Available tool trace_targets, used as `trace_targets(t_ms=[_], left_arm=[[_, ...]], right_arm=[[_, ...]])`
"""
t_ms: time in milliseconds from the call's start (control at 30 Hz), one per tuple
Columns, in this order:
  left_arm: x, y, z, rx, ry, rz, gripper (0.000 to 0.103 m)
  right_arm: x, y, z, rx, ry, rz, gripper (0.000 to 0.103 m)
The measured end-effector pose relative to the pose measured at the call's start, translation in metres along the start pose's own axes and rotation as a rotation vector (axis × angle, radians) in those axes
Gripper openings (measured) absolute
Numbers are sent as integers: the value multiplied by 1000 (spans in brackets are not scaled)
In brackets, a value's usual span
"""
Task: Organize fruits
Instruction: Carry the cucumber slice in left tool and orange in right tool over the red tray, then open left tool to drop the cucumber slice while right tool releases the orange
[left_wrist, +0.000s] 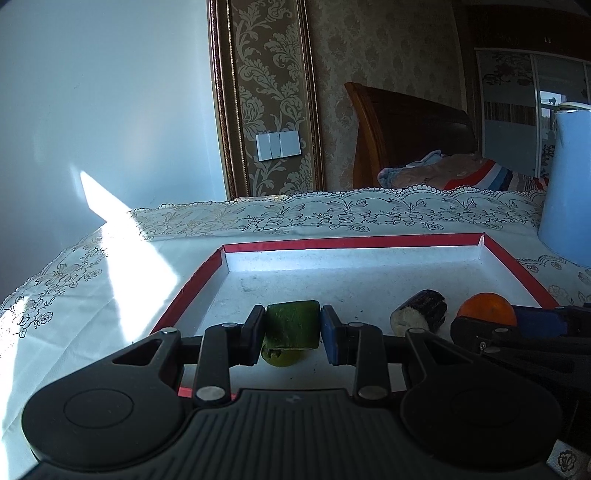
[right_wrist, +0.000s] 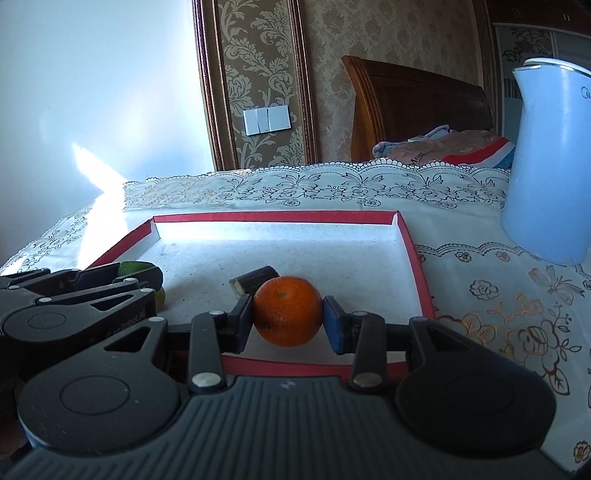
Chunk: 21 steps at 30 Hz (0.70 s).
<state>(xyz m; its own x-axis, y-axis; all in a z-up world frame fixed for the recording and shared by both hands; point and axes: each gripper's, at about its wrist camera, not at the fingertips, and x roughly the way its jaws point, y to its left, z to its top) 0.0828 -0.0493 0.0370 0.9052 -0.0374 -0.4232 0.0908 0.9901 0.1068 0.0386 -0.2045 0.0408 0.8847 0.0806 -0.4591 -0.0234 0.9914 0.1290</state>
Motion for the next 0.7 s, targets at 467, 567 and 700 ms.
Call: trace_targets(t_ms=[467, 567, 700], left_arm=[[6, 5, -5, -4, 30, -19, 32], [6, 4, -5, 2, 31, -18, 32], [6, 1, -5, 8, 40, -26, 47]], right_arm=[[5, 1, 0, -1, 4, -4, 38], [7, 2, 1, -3, 4, -10, 39], [10, 3, 0, -9, 10, -13, 39]])
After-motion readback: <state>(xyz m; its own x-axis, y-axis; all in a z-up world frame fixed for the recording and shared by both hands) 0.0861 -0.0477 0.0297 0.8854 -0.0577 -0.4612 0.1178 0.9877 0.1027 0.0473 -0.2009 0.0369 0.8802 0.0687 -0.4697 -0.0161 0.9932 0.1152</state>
